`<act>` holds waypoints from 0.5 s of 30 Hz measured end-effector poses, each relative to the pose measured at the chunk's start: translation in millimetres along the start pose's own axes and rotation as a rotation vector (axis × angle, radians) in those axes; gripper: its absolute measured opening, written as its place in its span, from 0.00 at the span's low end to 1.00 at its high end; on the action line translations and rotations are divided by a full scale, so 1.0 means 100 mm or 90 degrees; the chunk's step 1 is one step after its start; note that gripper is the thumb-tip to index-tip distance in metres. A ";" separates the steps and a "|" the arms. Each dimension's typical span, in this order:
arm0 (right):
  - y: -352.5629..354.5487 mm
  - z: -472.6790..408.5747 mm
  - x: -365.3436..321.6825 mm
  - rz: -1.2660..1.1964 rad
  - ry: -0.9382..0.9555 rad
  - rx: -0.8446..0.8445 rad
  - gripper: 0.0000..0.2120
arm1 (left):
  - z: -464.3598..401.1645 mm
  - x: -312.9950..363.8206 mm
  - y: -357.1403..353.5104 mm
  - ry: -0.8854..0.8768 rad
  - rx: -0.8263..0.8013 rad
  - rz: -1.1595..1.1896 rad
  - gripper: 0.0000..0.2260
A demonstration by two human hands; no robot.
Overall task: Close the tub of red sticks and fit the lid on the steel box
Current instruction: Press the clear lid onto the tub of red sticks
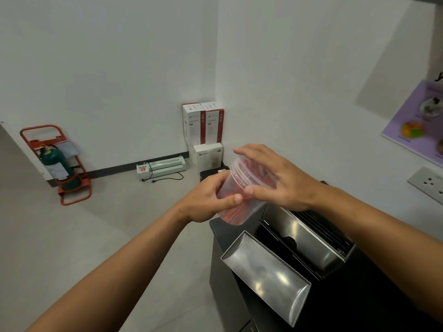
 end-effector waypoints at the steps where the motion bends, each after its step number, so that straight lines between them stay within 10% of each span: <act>1: 0.03 0.01 -0.01 -0.006 0.014 -0.001 0.36 | 0.01 0.02 -0.01 -0.003 -0.003 -0.005 0.45; 15: 0.05 0.18 -0.04 -0.087 0.061 0.121 0.28 | 0.05 0.21 -0.17 -0.030 0.059 0.039 0.35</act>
Point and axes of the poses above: each hand's wrist, its own z-axis away from the middle knuckle, its own y-axis out of the back of the hand, x = y × z, the point moved 6 cm from there along -z, towards the middle knuckle, and after that the axes turned 14 degrees about y, right-handed, at the moved point
